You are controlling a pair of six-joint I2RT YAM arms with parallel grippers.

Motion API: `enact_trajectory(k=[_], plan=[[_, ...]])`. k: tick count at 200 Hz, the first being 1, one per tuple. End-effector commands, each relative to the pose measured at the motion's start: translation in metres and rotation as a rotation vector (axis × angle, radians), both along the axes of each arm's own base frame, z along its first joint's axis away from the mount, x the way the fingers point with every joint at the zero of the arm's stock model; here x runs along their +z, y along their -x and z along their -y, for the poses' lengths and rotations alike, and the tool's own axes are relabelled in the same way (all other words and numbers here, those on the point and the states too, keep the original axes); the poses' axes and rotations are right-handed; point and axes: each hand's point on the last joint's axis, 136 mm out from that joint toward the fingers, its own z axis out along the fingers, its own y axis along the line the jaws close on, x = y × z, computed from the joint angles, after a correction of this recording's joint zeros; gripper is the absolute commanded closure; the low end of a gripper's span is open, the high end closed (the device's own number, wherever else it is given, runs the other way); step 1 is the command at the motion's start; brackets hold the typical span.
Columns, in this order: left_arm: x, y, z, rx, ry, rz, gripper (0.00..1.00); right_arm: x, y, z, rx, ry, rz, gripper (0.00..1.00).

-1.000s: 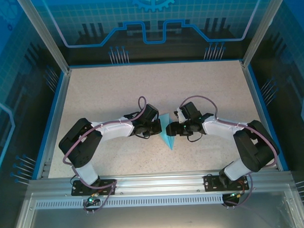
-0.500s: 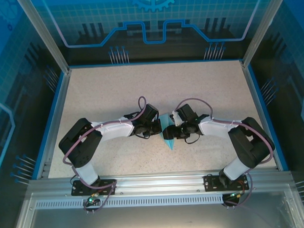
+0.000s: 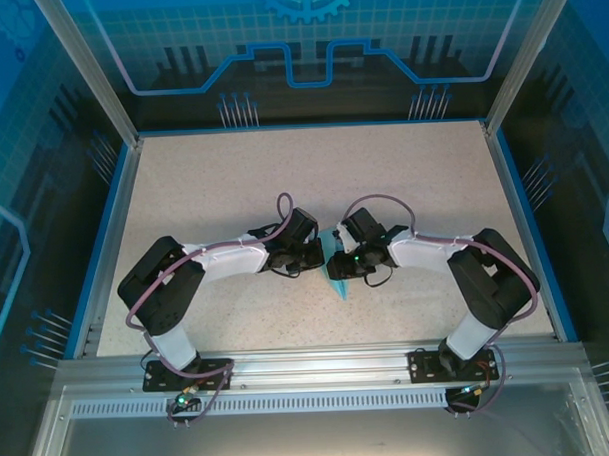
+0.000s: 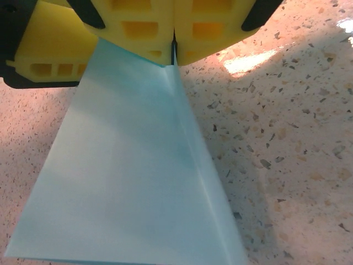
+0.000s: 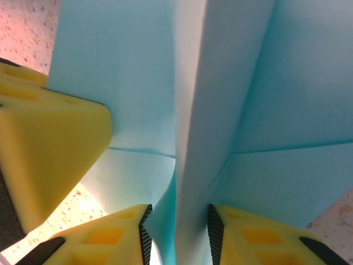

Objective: Fold a paper plane with a square sheet of paper (pick it up from the middle)
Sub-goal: Turn over a paper plane at the center of the table, then move the paper plane to the center of the table.

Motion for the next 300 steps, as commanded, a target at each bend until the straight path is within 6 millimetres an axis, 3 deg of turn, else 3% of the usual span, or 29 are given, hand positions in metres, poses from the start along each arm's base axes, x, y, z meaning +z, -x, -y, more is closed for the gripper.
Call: enact_trajectory(k=[1,22,44,81,94,117,142,179,186,228,300], plan=[[0.006,0.001,0.001,-0.012,0.02,-0.002,0.92,-0.002,-0.001,-0.002,0.02,0.051,0.007,0.7],[0.007,0.001,0.001,-0.012,0.025,-0.001,0.92,-0.009,0.003,0.004,0.023,0.113,-0.001,0.78],[0.013,0.002,0.002,-0.014,0.041,0.012,0.89,0.002,-0.005,-0.001,0.023,0.123,0.027,0.87],[0.035,0.002,-0.001,-0.008,0.076,0.065,0.74,0.02,-0.011,0.005,-0.002,0.185,0.066,0.92],[0.043,0.003,-0.008,0.012,0.075,0.093,0.65,0.028,-0.014,0.015,-0.024,0.243,0.085,0.92],[0.056,0.005,-0.026,0.059,0.055,0.152,0.63,0.041,-0.022,0.031,-0.064,0.331,0.125,0.92],[0.061,0.009,-0.052,0.106,-0.016,0.196,0.58,0.048,-0.031,0.031,-0.084,0.364,0.135,0.92],[0.057,0.02,-0.082,0.155,-0.045,0.221,0.57,0.041,-0.045,0.025,-0.135,0.402,0.086,0.92],[0.056,0.022,-0.088,0.163,-0.052,0.222,0.51,0.038,-0.047,0.024,-0.147,0.417,0.073,0.92],[0.055,0.034,-0.116,0.177,-0.079,0.243,0.46,0.025,-0.053,0.022,-0.178,0.473,0.038,0.91],[0.063,0.037,-0.131,0.187,-0.079,0.277,0.4,0.026,-0.061,0.012,-0.159,0.486,0.028,0.91]])
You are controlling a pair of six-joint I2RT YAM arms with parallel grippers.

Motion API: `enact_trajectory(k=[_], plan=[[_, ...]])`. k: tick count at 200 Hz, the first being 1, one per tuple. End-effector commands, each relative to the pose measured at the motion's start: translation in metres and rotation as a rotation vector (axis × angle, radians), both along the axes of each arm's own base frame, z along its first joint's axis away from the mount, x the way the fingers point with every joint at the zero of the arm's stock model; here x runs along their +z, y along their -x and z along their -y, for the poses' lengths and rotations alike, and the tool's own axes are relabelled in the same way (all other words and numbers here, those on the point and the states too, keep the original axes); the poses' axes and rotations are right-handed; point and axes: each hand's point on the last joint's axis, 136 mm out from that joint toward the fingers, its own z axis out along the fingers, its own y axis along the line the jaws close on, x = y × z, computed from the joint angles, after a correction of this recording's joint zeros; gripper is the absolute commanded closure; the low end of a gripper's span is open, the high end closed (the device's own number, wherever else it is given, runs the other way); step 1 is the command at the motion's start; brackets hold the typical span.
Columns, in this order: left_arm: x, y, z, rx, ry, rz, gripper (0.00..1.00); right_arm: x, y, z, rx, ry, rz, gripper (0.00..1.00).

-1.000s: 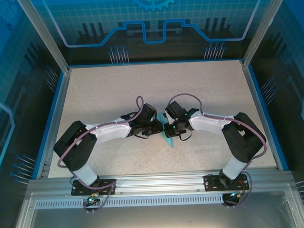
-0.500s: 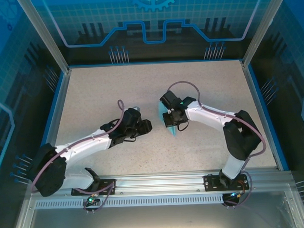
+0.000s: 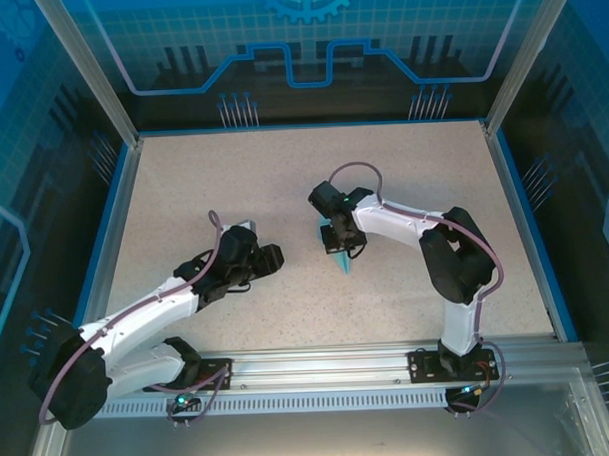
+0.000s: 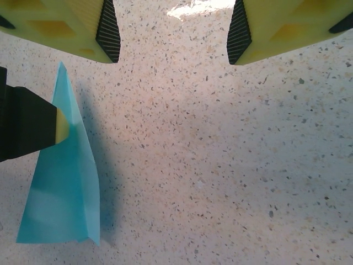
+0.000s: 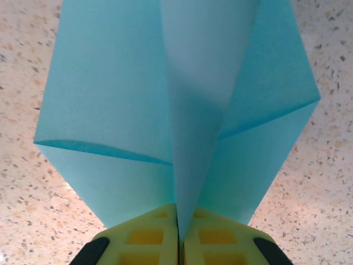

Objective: Fold a paper plane with a square sheet of paper (pick it up from the middle)
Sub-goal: Move the paper plane to the center of the table.

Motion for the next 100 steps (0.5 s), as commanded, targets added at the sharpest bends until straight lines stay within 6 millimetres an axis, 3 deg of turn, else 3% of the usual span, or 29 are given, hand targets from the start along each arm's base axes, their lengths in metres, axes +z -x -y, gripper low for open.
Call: enact_trajectory(k=[1,100], plan=[[-0.004,0.005,-0.01,-0.004,-0.041,0.004,0.4,-0.001,0.003,-0.003,0.002,0.031,-0.017,0.91],[-0.008,0.007,-0.022,0.033,-0.046,-0.003,0.32,-0.028,0.01,-0.009,0.015,0.044,-0.081,0.9]])
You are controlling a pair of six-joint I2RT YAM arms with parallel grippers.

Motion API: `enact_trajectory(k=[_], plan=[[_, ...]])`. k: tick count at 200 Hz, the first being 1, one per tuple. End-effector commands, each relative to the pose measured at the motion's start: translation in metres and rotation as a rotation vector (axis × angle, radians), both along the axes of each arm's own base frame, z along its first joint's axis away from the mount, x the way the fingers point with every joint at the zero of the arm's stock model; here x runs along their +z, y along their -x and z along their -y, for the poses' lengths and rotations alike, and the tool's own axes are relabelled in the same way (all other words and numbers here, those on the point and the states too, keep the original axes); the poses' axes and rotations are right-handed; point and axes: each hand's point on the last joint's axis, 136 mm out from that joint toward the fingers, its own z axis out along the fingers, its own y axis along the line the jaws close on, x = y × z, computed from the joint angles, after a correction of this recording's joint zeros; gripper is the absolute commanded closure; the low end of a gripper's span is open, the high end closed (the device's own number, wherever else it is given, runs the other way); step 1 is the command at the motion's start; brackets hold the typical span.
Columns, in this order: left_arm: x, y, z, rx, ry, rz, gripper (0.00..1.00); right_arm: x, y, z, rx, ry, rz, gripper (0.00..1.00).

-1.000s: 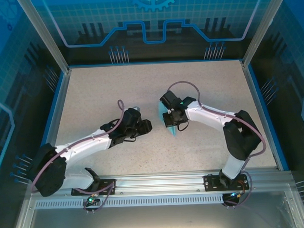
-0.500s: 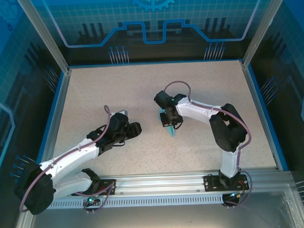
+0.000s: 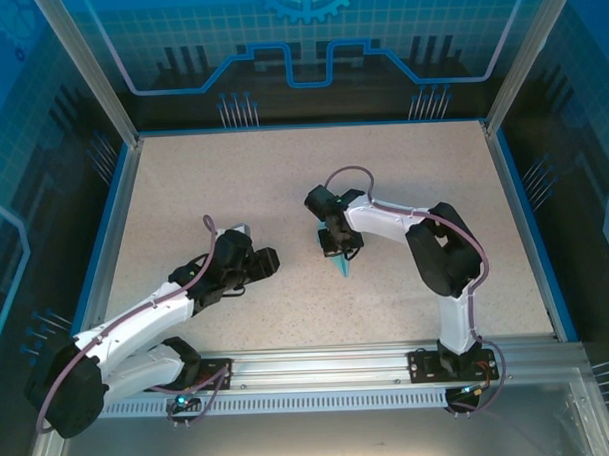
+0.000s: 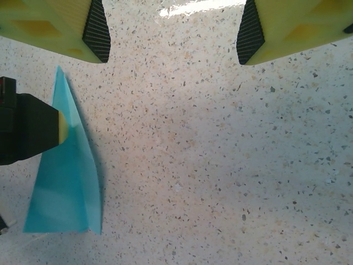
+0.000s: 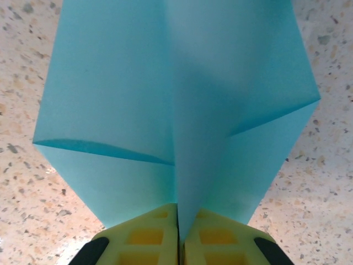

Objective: Fold a paper plane with a square sheet of paper (pick it up from the middle)
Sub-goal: Move the paper plane to the center of the table.

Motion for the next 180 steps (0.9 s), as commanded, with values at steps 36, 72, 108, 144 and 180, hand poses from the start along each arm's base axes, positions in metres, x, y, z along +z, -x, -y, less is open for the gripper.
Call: enact_trajectory(k=[36,72,108,144,180], plan=[[-0.003,-0.001,-0.005,0.012,-0.017,-0.008,0.32,-0.006,0.011,-0.008,0.009,0.004,-0.035,0.9],[-0.005,0.0,-0.005,0.014,-0.018,-0.014,0.32,-0.006,0.012,-0.01,0.012,0.0,-0.036,0.9],[-0.005,0.0,-0.005,0.013,-0.014,-0.014,0.32,-0.014,0.012,-0.012,0.019,0.003,-0.055,0.88],[-0.003,0.002,-0.004,0.007,-0.012,-0.017,0.31,-0.013,0.011,-0.015,0.025,-0.003,-0.056,0.83],[-0.004,0.002,-0.004,0.006,-0.011,-0.019,0.3,-0.006,0.005,-0.015,0.03,-0.002,-0.038,0.74]])
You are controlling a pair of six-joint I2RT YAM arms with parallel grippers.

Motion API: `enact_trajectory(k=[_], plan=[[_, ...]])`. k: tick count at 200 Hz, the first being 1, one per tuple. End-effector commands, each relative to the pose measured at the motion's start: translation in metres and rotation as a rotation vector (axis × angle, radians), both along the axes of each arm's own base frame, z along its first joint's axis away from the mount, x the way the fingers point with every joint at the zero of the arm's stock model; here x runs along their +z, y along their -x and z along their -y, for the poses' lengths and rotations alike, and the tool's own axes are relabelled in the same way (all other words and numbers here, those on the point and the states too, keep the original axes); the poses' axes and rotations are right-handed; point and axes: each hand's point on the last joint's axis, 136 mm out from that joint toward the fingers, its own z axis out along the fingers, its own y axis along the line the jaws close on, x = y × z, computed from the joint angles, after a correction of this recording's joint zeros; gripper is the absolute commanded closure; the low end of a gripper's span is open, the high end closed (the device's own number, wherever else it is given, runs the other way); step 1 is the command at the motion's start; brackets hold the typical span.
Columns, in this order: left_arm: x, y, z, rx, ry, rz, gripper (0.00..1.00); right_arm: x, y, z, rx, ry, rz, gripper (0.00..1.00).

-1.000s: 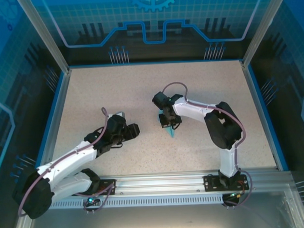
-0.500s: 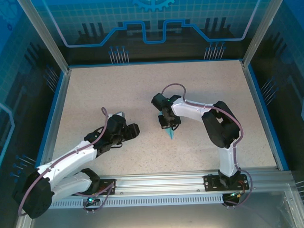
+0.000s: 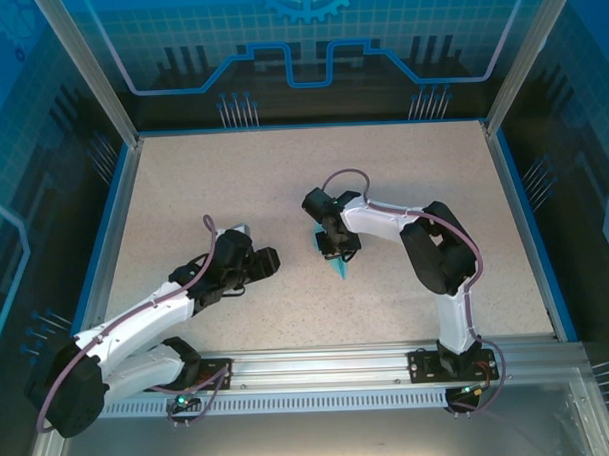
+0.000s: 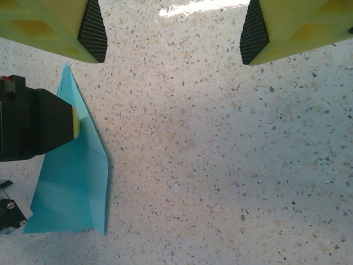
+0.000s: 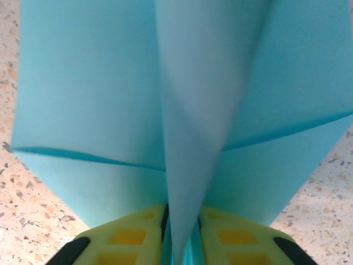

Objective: Fold a paper plane with a square sheet of paper (pick it up from the middle)
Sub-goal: Move the paper plane to the center of the table.

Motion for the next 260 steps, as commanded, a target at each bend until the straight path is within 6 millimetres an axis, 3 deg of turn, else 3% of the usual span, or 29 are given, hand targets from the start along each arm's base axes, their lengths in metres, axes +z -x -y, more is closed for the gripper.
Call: enact_trajectory(k=[1,70,125,193,220,260], plan=[[-0.003,0.002,-0.003,0.003,-0.009,-0.015,0.3,0.002,0.001,-0.007,0.019,0.004,-0.012,0.73],[-0.004,0.003,-0.003,-0.001,-0.01,-0.024,0.3,-0.008,-0.003,-0.009,0.031,0.022,-0.031,0.75],[-0.004,0.003,-0.003,0.004,-0.006,-0.028,0.3,-0.022,0.002,-0.005,0.033,0.042,-0.058,0.86],[-0.003,0.003,-0.001,0.001,-0.002,-0.03,0.29,0.026,-0.005,0.001,-0.018,-0.019,0.037,0.93],[-0.003,0.004,-0.002,0.001,-0.005,-0.033,0.29,0.011,-0.003,0.01,-0.102,-0.024,0.025,0.94],[-0.003,0.006,-0.004,0.002,-0.013,-0.036,0.29,-0.019,0.004,0.004,-0.149,-0.054,-0.033,0.93]])
